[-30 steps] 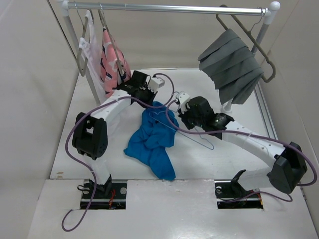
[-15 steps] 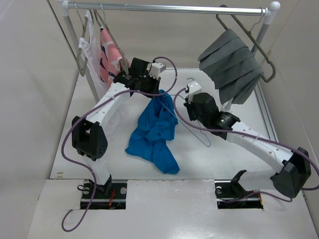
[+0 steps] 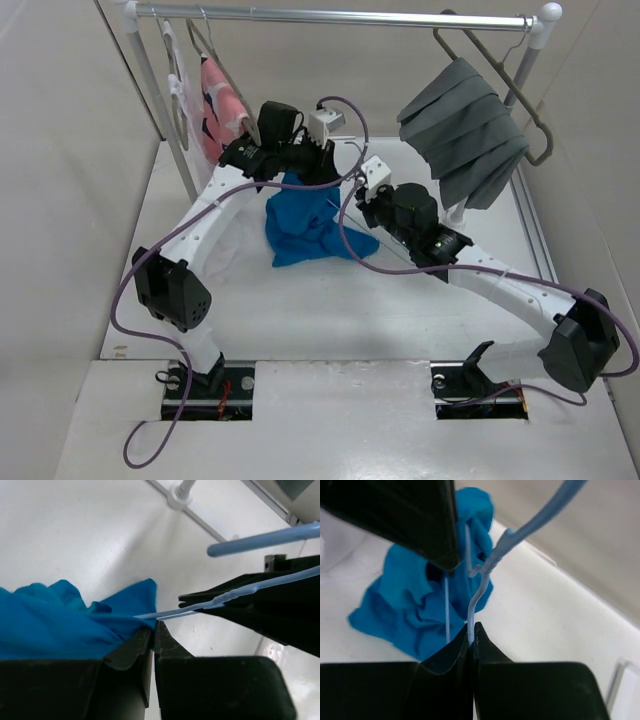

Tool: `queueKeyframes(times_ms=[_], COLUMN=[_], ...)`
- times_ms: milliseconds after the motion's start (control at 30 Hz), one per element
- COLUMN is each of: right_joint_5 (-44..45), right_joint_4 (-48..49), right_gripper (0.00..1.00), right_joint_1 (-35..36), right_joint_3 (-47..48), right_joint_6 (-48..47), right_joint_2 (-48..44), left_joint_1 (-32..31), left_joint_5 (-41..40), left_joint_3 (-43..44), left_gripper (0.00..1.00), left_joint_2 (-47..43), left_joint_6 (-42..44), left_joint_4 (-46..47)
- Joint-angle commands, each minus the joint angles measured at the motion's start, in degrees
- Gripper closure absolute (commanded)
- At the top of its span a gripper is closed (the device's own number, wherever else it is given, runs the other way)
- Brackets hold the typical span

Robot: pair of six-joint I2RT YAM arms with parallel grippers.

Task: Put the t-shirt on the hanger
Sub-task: Place tshirt on hanger

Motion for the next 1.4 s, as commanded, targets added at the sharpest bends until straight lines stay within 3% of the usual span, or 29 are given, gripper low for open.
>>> queueKeyframes(times_ms=[0, 200, 367, 533, 633, 933, 1100, 1200, 1367], right_joint_5=[-10.8, -18.7, -29.2, -28.2, -23.6, -13.8, -14.7, -15.3, -14.7], right_joint_4=[18.5, 25.4, 25.4, 25.9, 25.9, 25.9, 25.9, 25.9, 25.9], right_gripper=[1.0, 1.0, 1.0, 1.0, 1.0, 1.0, 1.0, 1.0, 1.0], right_joint_1=[-0.5, -1.7, -3.9, -3.9, -3.9, -3.9, -6.2, -6.9, -6.9], right_joint_3=[-2.9, -16.6, -16.7, -14.9, -14.9, -14.3, -15.9, -15.9, -16.5], right_joint_6=[-5.1, -4.1, -7.0, -6.2, -4.5, -3.4, -3.1, -3.1, -1.9], right_joint_2=[-2.5, -12.6, -12.3, -11.0, -11.0, -16.1, -15.5, -13.7, -12.4], left_joint_1=[-1.4, -1.4, -3.7, -9.0, -12.4, -14.3, -15.7, -17.1, -17.1], left_joint_5=[-0.4, -9.5, -20.2, -22.1, -22.1, -21.4, -13.5, -12.9, -12.0], left_joint_3=[6.5, 11.8, 9.4, 8.6, 8.6, 5.0, -2.0, -8.2, -10.2], left_gripper=[1.0, 1.0, 1.0, 1.0, 1.0, 1.0, 1.0, 1.0, 1.0], left_joint_2=[-5.3, -7.9, -9.7, -9.7, -9.7, -10.7, -16.8, -21.4, -22.6], left_joint_6=[-2.5, 4.3, 8.7, 11.9, 13.3, 12.5, 18.9, 22.0, 22.5], left_joint_4=[4.0, -5.8, -8.3, -7.6, -7.6, -8.2, -7.1, -5.1, -5.9])
